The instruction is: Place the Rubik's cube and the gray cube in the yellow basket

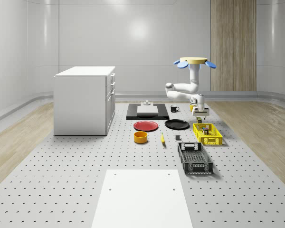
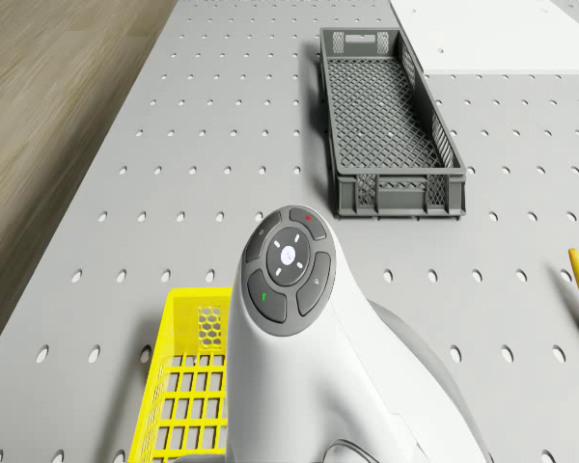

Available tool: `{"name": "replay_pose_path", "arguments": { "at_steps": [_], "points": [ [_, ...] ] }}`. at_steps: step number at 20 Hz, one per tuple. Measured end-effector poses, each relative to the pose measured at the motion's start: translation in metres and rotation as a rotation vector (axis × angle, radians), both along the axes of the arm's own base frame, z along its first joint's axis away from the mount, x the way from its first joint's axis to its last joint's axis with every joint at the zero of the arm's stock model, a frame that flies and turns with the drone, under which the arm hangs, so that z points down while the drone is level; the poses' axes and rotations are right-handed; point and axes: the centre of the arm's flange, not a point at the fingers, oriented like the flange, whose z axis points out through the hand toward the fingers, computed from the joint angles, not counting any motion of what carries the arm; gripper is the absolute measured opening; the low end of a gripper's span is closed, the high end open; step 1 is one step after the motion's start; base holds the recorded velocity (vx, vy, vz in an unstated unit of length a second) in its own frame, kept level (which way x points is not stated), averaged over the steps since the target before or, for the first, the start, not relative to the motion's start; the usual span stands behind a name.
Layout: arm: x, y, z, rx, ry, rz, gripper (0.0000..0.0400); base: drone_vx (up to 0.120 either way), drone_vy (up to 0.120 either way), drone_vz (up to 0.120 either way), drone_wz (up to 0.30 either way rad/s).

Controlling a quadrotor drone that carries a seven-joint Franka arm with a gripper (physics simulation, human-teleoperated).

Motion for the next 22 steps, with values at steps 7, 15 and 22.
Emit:
{"name": "replay_pose_path", "arguments": {
  "at_steps": [7,15,22],
  "points": [
    [0.0000,0.0000,-0.0010,0.000,0.000,0.000,0.0400,0.046,-0.120,0.000,0.000],
    [0.0000,0.0000,-0.0012,0.000,0.000,0.000,0.0400,0.060,-0.120,0.000,0.000],
    [0.0000,0.0000,-0.0013,0.000,0.000,0.000,0.0400,0.086,-0.120,0.000,0.000]
  ]
}}
